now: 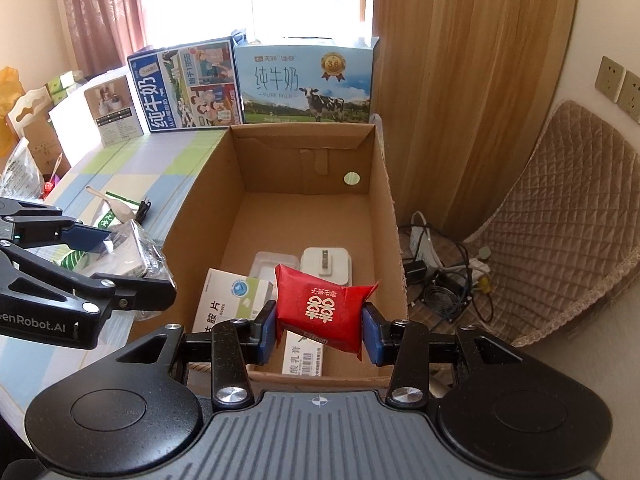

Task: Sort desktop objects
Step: 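Carry the tray in the left tool while the right tool carries the candy to the box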

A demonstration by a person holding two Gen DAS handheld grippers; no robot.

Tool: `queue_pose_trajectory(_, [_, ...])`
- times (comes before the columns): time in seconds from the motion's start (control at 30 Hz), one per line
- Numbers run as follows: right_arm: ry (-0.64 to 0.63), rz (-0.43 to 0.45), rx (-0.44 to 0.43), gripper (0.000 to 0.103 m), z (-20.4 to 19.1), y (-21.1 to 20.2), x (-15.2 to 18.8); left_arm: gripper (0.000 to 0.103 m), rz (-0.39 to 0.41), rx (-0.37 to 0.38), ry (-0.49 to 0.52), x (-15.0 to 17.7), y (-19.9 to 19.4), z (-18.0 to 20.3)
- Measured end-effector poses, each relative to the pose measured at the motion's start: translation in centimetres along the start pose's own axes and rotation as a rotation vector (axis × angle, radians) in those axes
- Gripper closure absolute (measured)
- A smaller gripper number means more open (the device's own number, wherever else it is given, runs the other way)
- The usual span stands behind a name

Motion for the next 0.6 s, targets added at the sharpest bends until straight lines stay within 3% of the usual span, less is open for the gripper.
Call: queue_pose_trajectory(0.6, [0.017, -0.005, -0.006, 0.062, 1.1, 1.5, -0.4, 0.037, -0.016, 0.026, -0.075, -1.0, 2.4, -0.5])
Point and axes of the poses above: each gripper's, at about its wrist camera, not at the fingertips, and y roughly the way its jaws point, z to its right, x to its underside, the point moved 8 cm from there along y, roughly the way its jaws point, and after that the axes turned 9 degrees about -z, right-handed, at the moved point
